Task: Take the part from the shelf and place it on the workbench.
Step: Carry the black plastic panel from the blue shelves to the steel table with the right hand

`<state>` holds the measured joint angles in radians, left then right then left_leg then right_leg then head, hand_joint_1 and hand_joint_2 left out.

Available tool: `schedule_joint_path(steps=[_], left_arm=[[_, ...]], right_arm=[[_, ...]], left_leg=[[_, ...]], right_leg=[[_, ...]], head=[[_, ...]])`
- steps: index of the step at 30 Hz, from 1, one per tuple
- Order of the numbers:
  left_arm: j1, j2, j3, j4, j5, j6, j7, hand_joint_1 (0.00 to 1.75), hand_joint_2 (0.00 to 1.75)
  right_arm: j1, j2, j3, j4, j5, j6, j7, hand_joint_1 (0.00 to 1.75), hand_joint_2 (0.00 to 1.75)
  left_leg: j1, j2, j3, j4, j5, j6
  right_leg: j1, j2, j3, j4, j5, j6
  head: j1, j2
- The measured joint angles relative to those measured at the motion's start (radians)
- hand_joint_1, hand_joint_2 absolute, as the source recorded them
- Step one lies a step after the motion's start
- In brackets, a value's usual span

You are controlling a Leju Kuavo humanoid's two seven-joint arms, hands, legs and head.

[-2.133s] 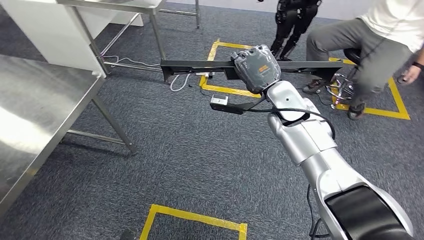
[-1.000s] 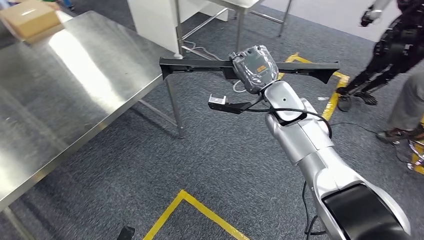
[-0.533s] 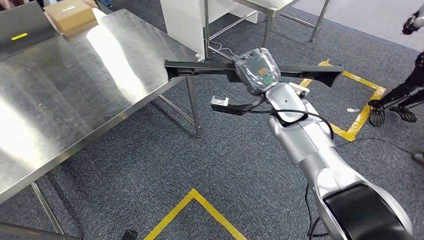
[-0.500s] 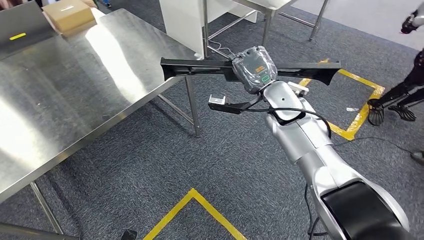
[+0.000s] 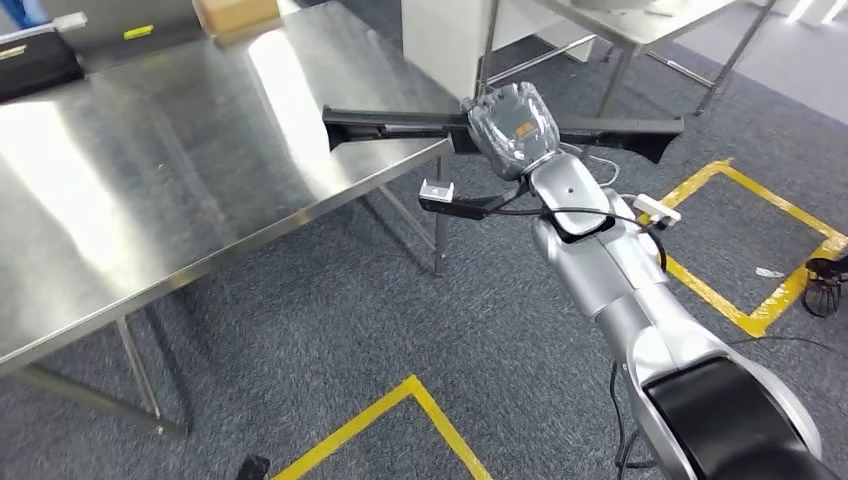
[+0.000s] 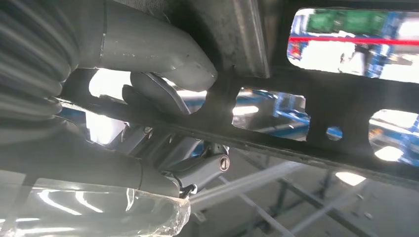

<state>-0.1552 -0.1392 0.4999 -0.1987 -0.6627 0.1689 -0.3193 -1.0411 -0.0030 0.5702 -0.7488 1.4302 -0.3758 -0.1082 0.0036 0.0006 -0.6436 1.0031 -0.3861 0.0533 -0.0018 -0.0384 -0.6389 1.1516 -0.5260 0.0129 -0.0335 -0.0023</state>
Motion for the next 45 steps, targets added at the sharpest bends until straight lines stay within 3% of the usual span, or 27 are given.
schedule_joint_path(steps=[2, 3, 4, 5, 7, 9, 11, 13, 16, 18, 19, 21, 22, 24, 25, 27, 29, 31, 33, 34, 36, 38, 40, 41, 42, 43, 45], left_arm=[[-0.001, -0.001, 0.0, 0.0, 0.001, 0.0, 0.002, 0.0, 0.0], [0.001, -0.002, 0.0, 0.0, 0.001, 0.0, 0.003, 0.0, 0.0], [0.005, -0.002, 0.001, 0.0, 0.001, 0.0, 0.004, 0.0, 0.0], [0.007, -0.003, 0.001, 0.0, 0.001, 0.0, 0.004, 0.0, 0.0], [0.01, -0.003, 0.002, 0.0, 0.002, 0.0, 0.005, 0.0, 0.0], [0.01, -0.002, 0.005, 0.0, 0.002, 0.001, 0.005, 0.0, 0.0], [0.014, -0.002, 0.008, 0.0, 0.002, 0.002, 0.005, 0.0, 0.0], [0.018, -0.001, 0.01, 0.0, 0.002, 0.002, 0.005, 0.0, 0.0], [0.016, -0.001, 0.01, 0.0, 0.002, 0.003, 0.005, 0.0, 0.0], [0.016, -0.002, 0.01, 0.001, 0.002, 0.003, 0.005, 0.0, 0.0], [0.016, -0.002, 0.01, 0.001, 0.002, 0.003, 0.005, 0.0, 0.0], [0.016, -0.002, 0.01, 0.0, 0.002, 0.003, 0.005, 0.0, 0.0], [0.015, -0.001, 0.01, 0.0, 0.002, 0.003, 0.005, 0.0, 0.0], [0.013, 0.0, 0.01, 0.0, 0.002, 0.003, 0.005, 0.0, 0.0], [0.013, 0.0, 0.01, 0.0, 0.002, 0.003, 0.005, 0.0, 0.0], [0.014, 0.0, 0.01, 0.0, 0.001, 0.003, 0.005, 0.0, 0.0], [0.013, -0.001, 0.01, 0.0, -0.001, 0.003, 0.006, 0.0, 0.0], [0.007, -0.003, 0.01, 0.0, -0.006, 0.001, 0.008, 0.0, 0.0], [0.003, -0.004, 0.01, 0.0, -0.011, -0.001, 0.012, 0.0, 0.0], [0.004, -0.005, 0.01, 0.0, -0.013, -0.002, 0.014, 0.0, 0.0], [0.005, -0.005, 0.01, 0.001, -0.016, -0.005, 0.018, 0.0, 0.0], [0.004, -0.006, 0.01, 0.001, -0.017, -0.008, 0.019, 0.0, 0.0], [0.004, -0.006, 0.01, 0.0, -0.018, -0.009, 0.018, 0.0, 0.0], [0.005, -0.006, 0.01, 0.001, -0.018, -0.009, 0.019, 0.0, 0.0], [0.006, -0.005, 0.01, 0.001, -0.019, -0.009, 0.019, 0.0, 0.0], [0.007, -0.005, 0.01, 0.001, -0.019, -0.009, 0.02, 0.0, 0.0], [0.006, -0.005, 0.01, 0.001, -0.02, -0.008, 0.023, 0.0, 0.0]], right_arm=[[0.003, -0.007, 0.0, 0.005, 0.0, 0.001, -0.001, 1.75, 1.75], [0.005, -0.01, 0.0, 0.008, 0.001, 0.001, -0.002, 1.75, 1.75], [0.007, -0.012, 0.0, 0.009, 0.0, 0.001, -0.002, 1.75, 1.75], [0.007, -0.013, 0.0, 0.01, 0.0, 0.001, -0.004, 1.75, 1.75], [0.005, -0.016, -0.002, 0.011, -0.002, 0.001, -0.006, 1.75, 1.75], [0.007, -0.016, -0.003, 0.011, -0.003, 0.001, -0.01, 1.75, 1.75], [0.009, -0.012, -0.003, 0.011, -0.003, 0.001, -0.014, 1.75, 1.75], [0.006, -0.008, -0.004, 0.01, -0.004, 0.0, -0.015, 1.75, 1.75], [0.002, -0.005, -0.004, 0.01, -0.005, 0.0, -0.015, 1.75, 1.75], [0.004, -0.006, -0.004, 0.01, -0.005, 0.0, -0.015, 1.75, 1.75], [0.004, -0.006, -0.004, 0.01, -0.005, 0.0, -0.015, 1.75, 1.75], [0.003, -0.005, -0.004, 0.01, -0.005, 0.0, -0.016, 1.75, 1.75], [0.002, -0.005, -0.004, 0.01, -0.005, 0.0, -0.016, 1.75, 1.75], [-0.001, -0.005, -0.006, 0.01, -0.005, 0.0, -0.016, 1.75, 1.75], [-0.002, -0.005, -0.007, 0.01, -0.006, 0.0, -0.016, 1.75, 1.75], [-0.004, -0.002, -0.008, 0.009, -0.006, 0.0, -0.016, 1.75, 1.75], [-0.006, -0.001, -0.009, 0.008, -0.006, 0.0, -0.016, 1.75, 1.75], [-0.004, -0.009, -0.011, 0.008, -0.005, 0.0, -0.016, 1.75, 1.75], [0.004, -0.02, -0.014, 0.009, -0.004, 0.002, -0.016, 1.75, 1.75], [0.007, -0.025, -0.015, 0.009, -0.003, 0.003, -0.016, 1.75, 1.75], [0.007, -0.031, -0.017, 0.009, -0.004, 0.006, -0.017, 1.75, 1.75], [0.0, -0.036, -0.019, 0.009, -0.01, 0.013, -0.02, 1.75, 1.75], [-0.004, -0.038, -0.02, 0.009, -0.016, 0.019, -0.027, 1.75, 1.75], [-0.003, -0.037, -0.021, 0.009, -0.018, 0.02, -0.031, 1.75, 1.75], [-0.003, -0.036, -0.021, 0.009, -0.02, 0.02, -0.035, 1.75, 1.75], [-0.003, -0.035, -0.021, 0.009, -0.021, 0.019, -0.037, 1.75, 1.75], [-0.005, -0.033, -0.021, 0.009, -0.023, 0.017, -0.039, 1.75, 1.75]], left_leg=[[0.002, -0.03, -0.001, 0.0, 0.002, 0.003], [0.003, -0.047, -0.001, 0.001, 0.002, 0.002], [0.005, -0.063, -0.001, 0.002, 0.002, 0.002], [0.006, -0.077, -0.001, 0.004, 0.002, 0.0], [0.007, -0.104, -0.006, 0.013, -0.002, -0.01], [0.007, -0.126, -0.017, 0.021, -0.003, -0.024], [0.011, -0.145, -0.026, 0.021, 0.0, -0.036], [0.012, -0.117, -0.039, 0.041, -0.012, -0.045], [0.011, -0.026, -0.117, 0.199, -0.092, -0.056], [0.014, -0.009, -0.169, 0.296, -0.123, -0.059], [0.015, -0.007, -0.171, 0.298, -0.114, -0.058], [0.013, 0.01, -0.115, 0.196, -0.058, -0.049], [0.008, 0.033, -0.077, 0.127, -0.035, -0.043], [-0.003, 0.06, -0.03, 0.044, -0.016, -0.032], [-0.007, 0.06, -0.025, 0.034, -0.019, -0.028], [-0.005, 0.035, -0.02, 0.026, -0.016, -0.02], [0.0, 0.013, -0.01, 0.013, -0.01, -0.009], [0.003, -0.011, -0.005, 0.008, -0.007, -0.002], [0.002, -0.042, -0.005, 0.008, -0.007, 0.0], [0.003, -0.058, -0.005, 0.009, -0.007, 0.0], [0.003, -0.088, -0.005, 0.012, -0.008, -0.002], [0.002, -0.113, -0.01, 0.019, -0.012, -0.009], [0.002, -0.132, -0.018, 0.025, -0.013, -0.018], [0.004, -0.141, -0.022, 0.026, -0.012, -0.023], [0.006, -0.141, -0.024, 0.026, -0.011, -0.028], [0.005, -0.125, -0.028, 0.033, -0.016, -0.034], [0.004, -0.065, -0.058, 0.093, -0.048, -0.045]], right_leg=[[-0.006, 0.026, -0.065, 0.127, -0.04, 0.001], [-0.009, 0.029, -0.083, 0.156, -0.043, 0.007], [-0.012, 0.032, -0.083, 0.146, -0.029, 0.017], [-0.016, 0.037, -0.065, 0.098, -0.003, 0.028], [-0.029, 0.078, -0.008, -0.035, 0.054, 0.046], [-0.034, 0.107, 0.023, -0.104, 0.077, 0.042], [-0.032, 0.092, 0.025, -0.109, 0.079, 0.025], [-0.033, 0.071, 0.027, -0.111, 0.081, 0.011], [-0.027, 0.037, 0.03, -0.113, 0.079, -0.008], [-0.022, 0.01, 0.031, -0.113, 0.076, -0.013], [-0.02, -0.003, 0.031, -0.113, 0.075, -0.015], [-0.017, -0.027, 0.035, -0.113, 0.071, -0.015], [-0.013, -0.038, 0.037, -0.112, 0.068, -0.013], [-0.006, -0.058, 0.042, -0.113, 0.061, -0.005], [-0.003, -0.069, 0.045, -0.115, 0.059, 0.0], [-0.002, -0.08, 0.051, -0.117, 0.053, 0.009], [-0.003, -0.041, 0.039, -0.081, 0.031, 0.012], [-0.008, 0.012, -0.014, 0.032, -0.017, 0.006], [-0.01, 0.028, -0.074, 0.141, -0.049, 0.006], [-0.011, 0.031, -0.085, 0.15, -0.043, 0.011], [-0.016, 0.042, -0.055, 0.063, 0.009, 0.031], [-0.025, 0.078, -0.002, -0.062, 0.06, 0.042], [-0.025, 0.094, 0.022, -0.109, 0.074, 0.036], [-0.022, 0.084, 0.025, -0.11, 0.075, 0.03], [-0.022, 0.074, 0.026, -0.112, 0.076, 0.025], [-0.022, 0.064, 0.029, -0.114, 0.077, 0.02], [-0.024, 0.046, 0.034, -0.117, 0.075, 0.005]], head=[[0.002, 0.0], [0.002, 0.0], [0.003, 0.0], [0.003, 0.0], [0.004, 0.0], [0.004, 0.0], [0.003, 0.0], [-0.001, 0.0], [-0.01, 0.0], [-0.009, 0.0], [-0.01, 0.0], [-0.01, 0.0], [-0.01, 0.0], [-0.008, 0.0], [-0.006, 0.0], [-0.005, 0.0], [-0.003, 0.0], [0.0, 0.0], [0.003, 0.0], [0.004, 0.0], [0.005, 0.0], [0.004, 0.0], [0.003, 0.0], [0.003, 0.0], [0.004, 0.0], [0.001, 0.0], [-0.007, 0.0]])
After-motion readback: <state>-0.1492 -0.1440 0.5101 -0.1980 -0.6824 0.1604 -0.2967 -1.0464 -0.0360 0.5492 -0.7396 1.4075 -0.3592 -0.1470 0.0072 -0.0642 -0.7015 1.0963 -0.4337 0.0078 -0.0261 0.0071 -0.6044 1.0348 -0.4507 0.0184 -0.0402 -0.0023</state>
